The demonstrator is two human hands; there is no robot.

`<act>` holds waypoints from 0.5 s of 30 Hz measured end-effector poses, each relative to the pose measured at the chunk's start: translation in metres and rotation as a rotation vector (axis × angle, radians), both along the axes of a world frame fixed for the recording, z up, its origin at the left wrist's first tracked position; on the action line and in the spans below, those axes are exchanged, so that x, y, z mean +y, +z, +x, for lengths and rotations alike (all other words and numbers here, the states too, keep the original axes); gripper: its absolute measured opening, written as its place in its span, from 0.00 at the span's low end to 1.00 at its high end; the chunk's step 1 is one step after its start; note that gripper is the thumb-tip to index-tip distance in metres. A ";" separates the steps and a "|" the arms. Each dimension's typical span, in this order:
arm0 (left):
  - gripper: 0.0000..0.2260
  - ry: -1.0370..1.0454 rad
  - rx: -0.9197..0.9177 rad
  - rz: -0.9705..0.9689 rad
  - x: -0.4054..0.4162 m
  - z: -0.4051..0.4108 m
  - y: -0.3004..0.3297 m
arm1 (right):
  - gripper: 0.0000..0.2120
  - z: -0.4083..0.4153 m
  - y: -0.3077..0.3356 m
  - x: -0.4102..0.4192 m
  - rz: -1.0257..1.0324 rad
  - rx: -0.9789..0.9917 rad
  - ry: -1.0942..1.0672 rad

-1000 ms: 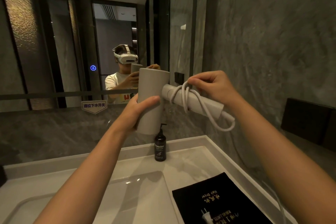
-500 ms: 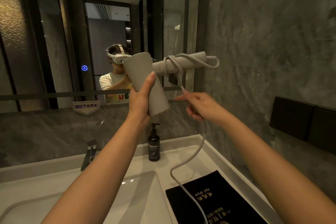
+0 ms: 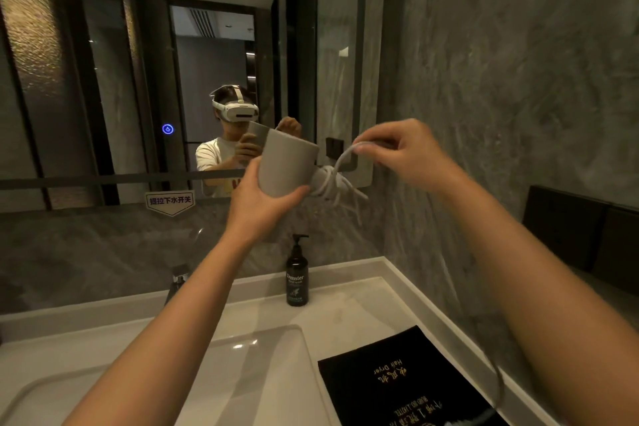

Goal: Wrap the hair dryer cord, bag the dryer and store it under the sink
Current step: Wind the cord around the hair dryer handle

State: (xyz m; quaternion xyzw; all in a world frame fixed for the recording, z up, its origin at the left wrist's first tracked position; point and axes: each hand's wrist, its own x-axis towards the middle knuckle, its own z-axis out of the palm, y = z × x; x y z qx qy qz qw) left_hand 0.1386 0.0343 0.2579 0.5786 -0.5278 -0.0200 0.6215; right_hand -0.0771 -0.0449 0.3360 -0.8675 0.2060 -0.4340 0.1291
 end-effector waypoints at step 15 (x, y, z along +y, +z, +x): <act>0.41 -0.760 0.706 0.006 -0.005 -0.036 0.013 | 0.12 -0.009 -0.041 -0.021 0.425 -0.204 -0.017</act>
